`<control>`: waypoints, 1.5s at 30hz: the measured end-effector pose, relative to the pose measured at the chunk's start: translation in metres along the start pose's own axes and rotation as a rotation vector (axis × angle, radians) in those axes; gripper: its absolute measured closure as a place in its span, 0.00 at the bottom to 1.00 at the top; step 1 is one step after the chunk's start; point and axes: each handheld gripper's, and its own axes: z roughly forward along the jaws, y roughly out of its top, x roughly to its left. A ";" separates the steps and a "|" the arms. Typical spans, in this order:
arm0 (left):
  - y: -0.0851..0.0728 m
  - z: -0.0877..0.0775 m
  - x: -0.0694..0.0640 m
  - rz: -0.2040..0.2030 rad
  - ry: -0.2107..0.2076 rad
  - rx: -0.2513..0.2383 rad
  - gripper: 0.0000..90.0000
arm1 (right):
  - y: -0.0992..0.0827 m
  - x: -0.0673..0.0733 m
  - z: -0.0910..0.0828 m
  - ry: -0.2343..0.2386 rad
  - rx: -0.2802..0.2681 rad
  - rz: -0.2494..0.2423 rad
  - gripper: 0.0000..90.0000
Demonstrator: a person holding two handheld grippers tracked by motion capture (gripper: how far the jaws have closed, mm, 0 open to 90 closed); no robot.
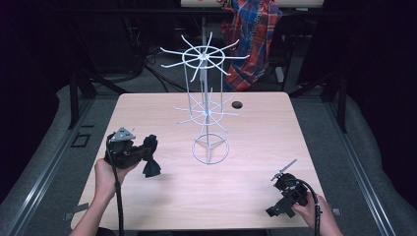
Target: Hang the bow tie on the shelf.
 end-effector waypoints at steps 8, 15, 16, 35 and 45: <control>0.009 0.001 -0.004 0.001 -0.012 -0.032 0.94 | 0.000 -0.001 -0.001 -0.008 0.012 -0.011 0.03; 0.016 0.002 -0.009 0.011 -0.013 -0.044 0.94 | 0.000 -0.002 -0.001 -0.013 0.008 -0.015 0.03; 0.017 0.001 -0.010 0.010 -0.013 -0.051 0.94 | 0.000 -0.002 -0.001 -0.013 0.008 -0.016 0.03; 0.036 -0.004 -0.028 0.052 -0.038 -0.135 0.94 | 0.000 -0.001 -0.001 -0.012 0.013 -0.017 0.03; 0.046 -0.003 -0.035 0.077 -0.040 -0.147 0.94 | 0.000 -0.002 -0.001 -0.009 0.012 -0.015 0.03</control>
